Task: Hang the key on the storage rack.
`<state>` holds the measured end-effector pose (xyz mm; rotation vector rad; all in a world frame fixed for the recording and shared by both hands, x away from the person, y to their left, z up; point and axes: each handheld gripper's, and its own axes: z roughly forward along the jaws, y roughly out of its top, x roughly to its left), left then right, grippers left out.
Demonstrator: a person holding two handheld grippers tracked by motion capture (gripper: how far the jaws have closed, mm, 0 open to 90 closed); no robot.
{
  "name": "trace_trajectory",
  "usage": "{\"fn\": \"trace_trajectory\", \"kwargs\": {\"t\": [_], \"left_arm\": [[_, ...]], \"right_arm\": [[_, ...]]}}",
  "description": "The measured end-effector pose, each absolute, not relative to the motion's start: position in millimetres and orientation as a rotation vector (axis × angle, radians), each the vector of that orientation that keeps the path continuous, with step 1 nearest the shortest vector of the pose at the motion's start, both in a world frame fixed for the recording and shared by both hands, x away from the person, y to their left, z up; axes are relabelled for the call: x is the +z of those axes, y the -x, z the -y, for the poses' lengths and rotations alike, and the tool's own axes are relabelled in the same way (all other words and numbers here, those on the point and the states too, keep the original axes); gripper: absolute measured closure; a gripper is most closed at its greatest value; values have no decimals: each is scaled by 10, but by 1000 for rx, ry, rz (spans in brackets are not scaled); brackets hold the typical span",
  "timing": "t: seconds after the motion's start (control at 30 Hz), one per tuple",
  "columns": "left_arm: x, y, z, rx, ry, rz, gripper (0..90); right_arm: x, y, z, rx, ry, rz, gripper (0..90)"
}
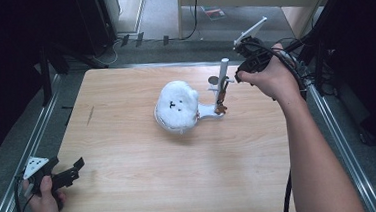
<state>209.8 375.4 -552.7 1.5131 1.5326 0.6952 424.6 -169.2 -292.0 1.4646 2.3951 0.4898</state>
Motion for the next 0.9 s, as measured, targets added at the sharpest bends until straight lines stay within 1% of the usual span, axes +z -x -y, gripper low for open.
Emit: {"fn": "trace_trajectory", "kwargs": {"t": [0.2,0.27,0.3,0.33,0.37,0.43,0.47,0.5,0.53,0.57,0.6,0.63,0.67,0.77,0.9], "left_arm": [[-5526,-2099,-3750,697,-1518,-1534,39],[-5525,-2095,-3752,696,-1516,-1535,39],[-5527,-2098,-3755,695,-1514,-1534,39],[-5527,-2098,-3755,695,-1514,-1534,39],[-5526,-2098,-3751,696,-1516,-1535,39],[-5525,-2100,-3745,698,-1521,-1534,39],[-5525,-2100,-3745,698,-1521,-1534,39],[-5526,-2103,-3743,699,-1522,-1534,39],[-5526,-2103,-3743,699,-1522,-1534,39],[-5525,-2105,-3743,698,-1525,-1533,39],[-5525,-2105,-3743,698,-1525,-1533,39],[-5525,-2106,-3743,698,-1526,-1533,39],[-5525,-2108,-3743,697,-1527,-1533,39],[-5526,-2106,-3745,695,-1521,-1533,39],[-5525,-2103,-3746,697,-1519,-1531,39]], "right_arm": [[-2916,-4191,1732,473,-1492,-2411,711],[-2921,-4169,1750,461,-1499,-2427,680],[-2935,-4147,1767,442,-1510,-2445,630],[-2935,-4147,1767,442,-1510,-2445,630],[-2967,-4120,1779,428,-1524,-2469,554],[-3014,-4089,1783,391,-1514,-2488,447],[-3014,-4089,1783,391,-1514,-2488,447],[-3043,-4055,1772,341,-1510,-2477,352],[-3043,-4055,1772,341,-1510,-2477,352],[-3064,-4015,1762,309,-1540,-2443,233],[-3064,-4015,1762,309,-1540,-2443,233],[-3077,-3988,1764,307,-1565,-2437,118],[-3077,-3988,1764,307,-1565,-2437,118],[-3125,-3923,1781,287,-1592,-2421,0],[-3167,-3858,1812,292,-1600,-2413,0]]}}
